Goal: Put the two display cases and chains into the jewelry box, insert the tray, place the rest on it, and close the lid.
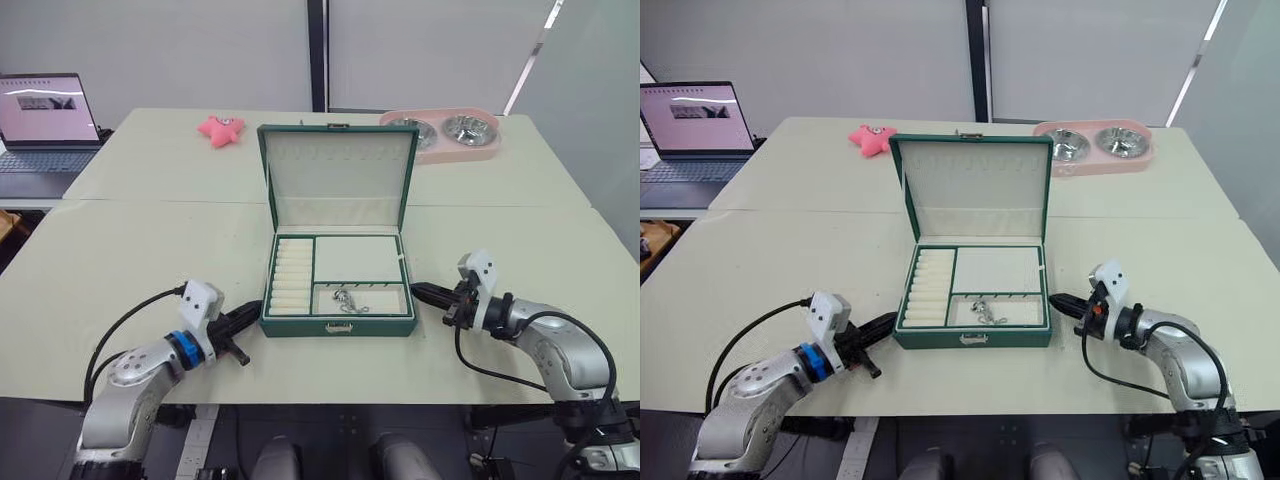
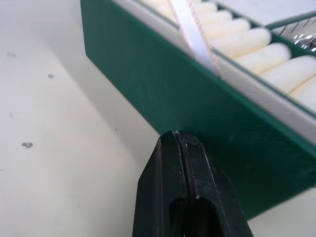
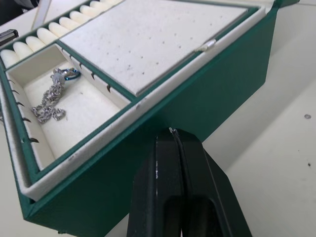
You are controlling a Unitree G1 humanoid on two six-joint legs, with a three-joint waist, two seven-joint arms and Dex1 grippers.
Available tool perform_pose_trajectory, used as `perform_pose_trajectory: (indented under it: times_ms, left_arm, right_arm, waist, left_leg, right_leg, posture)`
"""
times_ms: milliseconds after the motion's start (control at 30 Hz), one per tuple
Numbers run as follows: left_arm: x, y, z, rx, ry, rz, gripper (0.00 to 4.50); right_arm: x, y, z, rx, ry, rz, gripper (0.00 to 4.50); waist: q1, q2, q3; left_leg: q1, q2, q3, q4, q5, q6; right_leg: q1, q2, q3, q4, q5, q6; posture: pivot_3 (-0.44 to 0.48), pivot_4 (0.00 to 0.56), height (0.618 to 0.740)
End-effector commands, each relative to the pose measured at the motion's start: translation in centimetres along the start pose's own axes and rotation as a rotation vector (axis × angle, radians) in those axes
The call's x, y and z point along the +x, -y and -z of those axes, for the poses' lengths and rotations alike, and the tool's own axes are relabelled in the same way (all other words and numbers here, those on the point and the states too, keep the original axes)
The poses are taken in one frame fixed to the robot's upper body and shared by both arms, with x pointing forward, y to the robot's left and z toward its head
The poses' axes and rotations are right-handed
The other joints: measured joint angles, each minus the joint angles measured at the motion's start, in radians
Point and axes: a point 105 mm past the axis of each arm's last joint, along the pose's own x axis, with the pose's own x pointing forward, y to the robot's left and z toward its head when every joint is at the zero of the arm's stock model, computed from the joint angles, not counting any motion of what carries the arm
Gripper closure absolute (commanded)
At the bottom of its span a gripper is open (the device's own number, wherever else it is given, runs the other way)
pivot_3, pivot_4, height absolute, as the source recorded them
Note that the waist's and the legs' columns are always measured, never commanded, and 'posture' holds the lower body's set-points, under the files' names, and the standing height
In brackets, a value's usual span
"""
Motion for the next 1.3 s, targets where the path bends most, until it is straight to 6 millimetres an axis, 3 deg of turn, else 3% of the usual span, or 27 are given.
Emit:
perform_pose_trajectory:
  times_ms: [33, 300, 533, 700, 1300]
  left_arm:
    - [-2.0, 0.2, -2.3, 0.056, 0.094, -0.038, 4.50]
    - [-7.6, 5.0, -4.8, 0.033, 0.216, -0.060, 4.50]
    - [-11.2, 6.3, -6.3, 0.035, 0.269, -0.160, 4.50]
    - [-11.7, 6.8, -7.2, 0.031, 0.325, -0.212, 4.50]
    - [-10.6, 8.3, -6.9, 0.047, 0.327, -0.207, 4.50]
  right_arm:
    - [-1.0, 1.2, -1.9, -0.040, 0.057, 0.023, 4.49]
    - [-1.1, 6.6, -5.4, -0.079, 0.140, 0.116, 4.49]
    - [0.7, 10.4, -8.8, -0.158, 0.172, 0.188, 4.49]
    - [1.9, 11.5, -10.7, -0.196, 0.209, 0.233, 4.49]
    - [4.0, 11.0, -14.3, -0.269, 0.234, 0.211, 4.49]
  waist:
    - [0.002, 0.000, 0.000]
    - [-0.003, 0.000, 0.001]
    - [-0.003, 0.001, 0.003]
    - [-0.009, 0.001, 0.004]
    - [-0.027, 0.005, 0.006]
  left_leg:
    - [0.000, 0.000, 0.000, 0.000, 0.000, 0.000]
    - [0.001, 0.000, 0.001, 0.000, 0.000, 0.000]
    - [0.001, -0.001, 0.002, 0.001, 0.000, 0.000]
    - [0.001, -0.001, 0.002, 0.000, 0.000, 0.000]
    - [0.001, -0.001, 0.002, 0.000, 0.000, 0.000]
  right_leg:
    - [0.000, 0.000, 0.000, 0.000, 0.000, 0.000]
    - [0.001, 0.000, 0.001, -0.001, 0.000, 0.000]
    - [0.002, 0.000, 0.001, -0.002, 0.000, 0.000]
    - [0.002, 0.000, 0.001, -0.002, 0.000, 0.000]
    - [0.001, 0.000, 0.002, -0.001, 0.000, 0.000]
  posture:
    - [0.000, 0.150, 0.740]
    - [0.000, 0.150, 0.740]
    - [0.000, 0.150, 0.740]
    - [0.000, 0.150, 0.740]
    - [0.000, 0.150, 0.740]
